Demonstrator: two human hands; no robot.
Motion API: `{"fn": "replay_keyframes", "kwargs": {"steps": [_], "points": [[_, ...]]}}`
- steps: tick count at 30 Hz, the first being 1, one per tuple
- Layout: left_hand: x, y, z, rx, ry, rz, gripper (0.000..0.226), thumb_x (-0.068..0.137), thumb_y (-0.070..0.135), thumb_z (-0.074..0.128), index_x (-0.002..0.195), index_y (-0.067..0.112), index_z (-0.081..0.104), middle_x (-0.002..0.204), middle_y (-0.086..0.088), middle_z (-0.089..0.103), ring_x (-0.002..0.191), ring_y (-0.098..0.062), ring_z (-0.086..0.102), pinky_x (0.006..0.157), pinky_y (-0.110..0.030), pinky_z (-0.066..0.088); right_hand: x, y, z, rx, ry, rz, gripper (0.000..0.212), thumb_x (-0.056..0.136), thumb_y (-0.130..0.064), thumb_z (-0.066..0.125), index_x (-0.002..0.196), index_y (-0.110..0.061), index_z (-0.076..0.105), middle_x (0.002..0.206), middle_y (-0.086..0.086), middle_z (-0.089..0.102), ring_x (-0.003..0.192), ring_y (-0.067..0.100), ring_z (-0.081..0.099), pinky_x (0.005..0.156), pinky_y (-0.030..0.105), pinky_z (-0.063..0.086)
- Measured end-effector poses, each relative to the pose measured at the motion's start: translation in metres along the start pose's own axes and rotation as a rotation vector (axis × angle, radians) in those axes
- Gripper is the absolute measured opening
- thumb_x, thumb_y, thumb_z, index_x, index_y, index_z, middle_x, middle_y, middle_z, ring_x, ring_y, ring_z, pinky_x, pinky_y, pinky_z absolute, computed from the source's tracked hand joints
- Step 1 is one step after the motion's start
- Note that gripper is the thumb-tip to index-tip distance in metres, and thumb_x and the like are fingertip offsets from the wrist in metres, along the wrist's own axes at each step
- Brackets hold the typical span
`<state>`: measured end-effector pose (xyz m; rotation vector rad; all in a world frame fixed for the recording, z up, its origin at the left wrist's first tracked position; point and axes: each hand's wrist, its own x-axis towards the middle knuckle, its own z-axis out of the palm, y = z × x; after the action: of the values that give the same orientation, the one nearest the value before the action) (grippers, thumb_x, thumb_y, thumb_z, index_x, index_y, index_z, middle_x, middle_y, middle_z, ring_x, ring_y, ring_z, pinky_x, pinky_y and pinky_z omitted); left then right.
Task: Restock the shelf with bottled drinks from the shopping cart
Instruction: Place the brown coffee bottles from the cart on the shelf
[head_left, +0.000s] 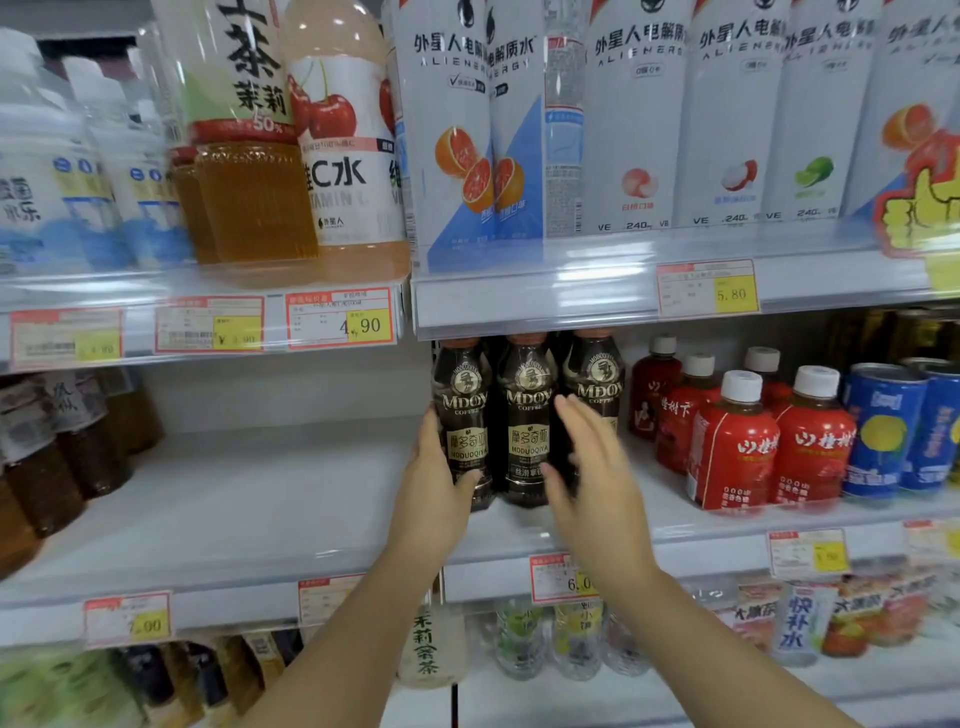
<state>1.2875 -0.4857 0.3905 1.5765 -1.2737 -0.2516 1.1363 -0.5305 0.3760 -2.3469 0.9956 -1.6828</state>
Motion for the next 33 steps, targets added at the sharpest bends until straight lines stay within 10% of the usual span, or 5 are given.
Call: {"fn": "replay_keyframes", "kwargs": {"steps": [5,23,27,33], "points": [[-0.005,0.000,0.001,0.059,0.017,-0.010,0.078,0.087,0.005,0.060,0.146,0.032,0.016,0.134,-0.004,0.052,0.116,-0.023,0.055,0.095,-0.048,0.046,0.009,0.030,-0.018,0.125,-0.081,0.381,0.083,0.083,-0.016,0.067,0.148,-0.020,0.015,0.146,0.002,0.039,0.133,0.018,0.038,0.107,0.031,0.034],[-0.007,-0.003,-0.001,0.142,0.032,-0.008,0.076,0.089,0.010,0.059,0.147,0.032,0.015,0.137,-0.001,0.050,0.120,-0.021,0.052,0.097,-0.044,0.046,0.013,0.027,-0.011,0.031,-0.069,0.416,0.081,0.078,-0.020,0.073,0.143,-0.023,0.025,0.140,0.000,0.045,0.126,0.019,0.044,0.095,0.037,0.044],[-0.022,-0.003,-0.007,0.184,0.069,0.068,0.075,0.090,0.015,0.059,0.149,0.031,0.015,0.145,0.002,0.039,0.129,-0.017,0.043,0.101,-0.035,0.040,-0.012,-0.003,-0.009,-0.026,0.130,0.092,0.056,0.083,-0.017,0.065,0.134,-0.014,0.043,0.135,0.005,0.047,0.125,0.019,0.042,0.105,0.032,0.034],[-0.110,-0.056,-0.070,0.255,0.317,0.203,0.043,0.092,0.014,0.053,0.134,0.021,0.045,0.117,0.010,0.054,0.104,-0.001,0.051,0.087,-0.012,0.039,-0.075,-0.075,0.050,0.260,-0.265,-0.264,0.019,0.084,-0.010,0.057,0.100,-0.015,0.066,0.094,-0.002,0.067,0.085,0.015,0.061,0.074,0.029,0.049]]}}
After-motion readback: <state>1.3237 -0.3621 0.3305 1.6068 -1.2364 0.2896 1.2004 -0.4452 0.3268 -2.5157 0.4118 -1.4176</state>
